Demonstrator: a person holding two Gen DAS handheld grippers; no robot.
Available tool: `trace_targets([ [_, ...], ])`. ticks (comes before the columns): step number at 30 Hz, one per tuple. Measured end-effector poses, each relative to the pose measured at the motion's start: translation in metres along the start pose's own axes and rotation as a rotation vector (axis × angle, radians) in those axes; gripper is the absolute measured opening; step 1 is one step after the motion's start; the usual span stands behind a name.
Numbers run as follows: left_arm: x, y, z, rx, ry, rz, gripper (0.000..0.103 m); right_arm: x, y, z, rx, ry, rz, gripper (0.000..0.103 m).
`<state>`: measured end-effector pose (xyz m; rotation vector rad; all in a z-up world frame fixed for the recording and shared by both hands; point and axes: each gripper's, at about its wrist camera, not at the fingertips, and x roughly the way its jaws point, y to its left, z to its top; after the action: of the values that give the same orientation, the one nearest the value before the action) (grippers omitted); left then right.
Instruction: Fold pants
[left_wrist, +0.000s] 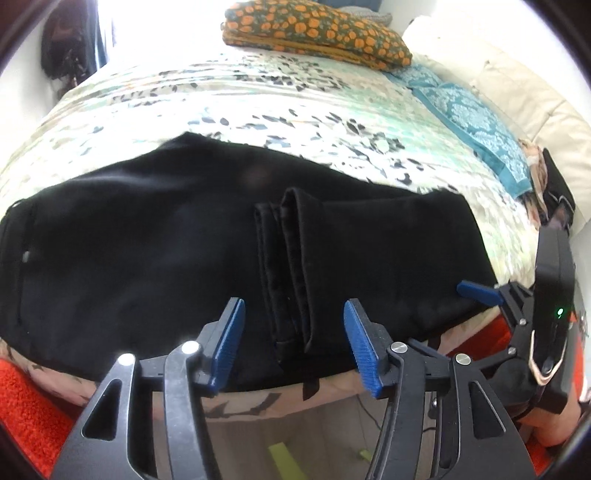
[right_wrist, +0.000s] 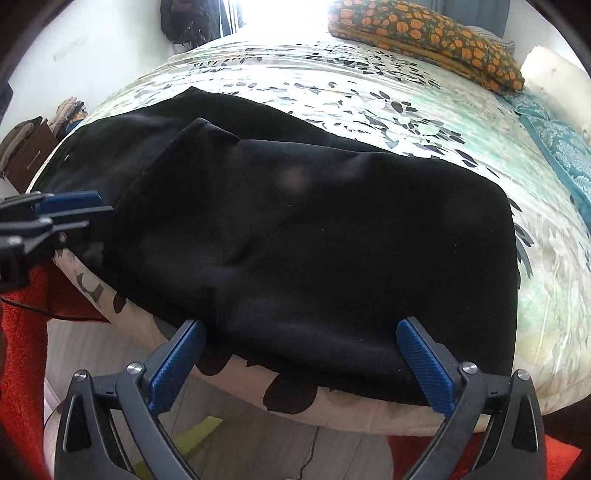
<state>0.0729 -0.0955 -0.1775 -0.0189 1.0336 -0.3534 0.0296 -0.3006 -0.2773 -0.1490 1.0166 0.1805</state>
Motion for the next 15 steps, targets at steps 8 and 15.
trace_targets([
  [8, 0.003, -0.026, 0.036, -0.009, -0.068, -0.170, 0.075, -0.001, 0.000, 0.001, 0.009, -0.004, 0.000, 0.103],
  [15, 0.064, -0.012, 0.039, -0.054, 0.053, -0.104, 0.073, -0.023, -0.008, 0.001, 0.044, -0.077, 0.038, 0.103],
])
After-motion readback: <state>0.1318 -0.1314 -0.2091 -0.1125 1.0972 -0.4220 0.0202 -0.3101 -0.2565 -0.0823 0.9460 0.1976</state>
